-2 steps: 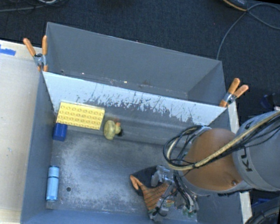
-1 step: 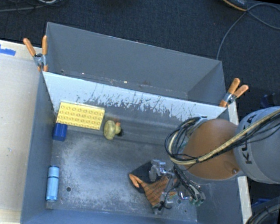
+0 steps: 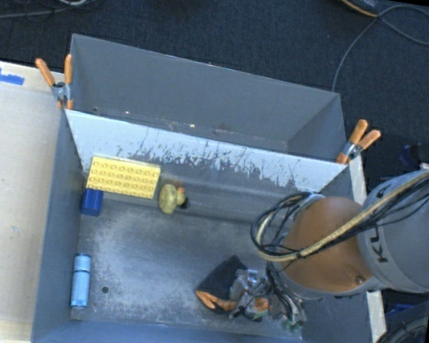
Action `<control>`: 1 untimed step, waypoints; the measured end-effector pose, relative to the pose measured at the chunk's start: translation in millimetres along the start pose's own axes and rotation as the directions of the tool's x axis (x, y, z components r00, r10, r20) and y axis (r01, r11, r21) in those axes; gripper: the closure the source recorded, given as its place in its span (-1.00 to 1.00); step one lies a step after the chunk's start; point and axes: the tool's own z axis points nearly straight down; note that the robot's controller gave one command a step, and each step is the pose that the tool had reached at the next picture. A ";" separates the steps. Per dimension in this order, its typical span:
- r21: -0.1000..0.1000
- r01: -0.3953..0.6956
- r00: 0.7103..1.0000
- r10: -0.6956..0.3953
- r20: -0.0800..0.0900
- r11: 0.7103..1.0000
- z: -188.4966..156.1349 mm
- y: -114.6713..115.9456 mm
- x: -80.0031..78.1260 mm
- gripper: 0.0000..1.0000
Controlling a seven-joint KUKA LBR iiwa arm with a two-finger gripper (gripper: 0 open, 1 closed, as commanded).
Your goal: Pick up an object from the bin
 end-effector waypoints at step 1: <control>0.000 -0.001 1.000 0.001 0.000 1.000 -0.4 0.0 0.1 1.00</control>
Offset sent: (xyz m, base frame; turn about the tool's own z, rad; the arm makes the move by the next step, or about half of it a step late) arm 0.0001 -0.0001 0.0941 0.0008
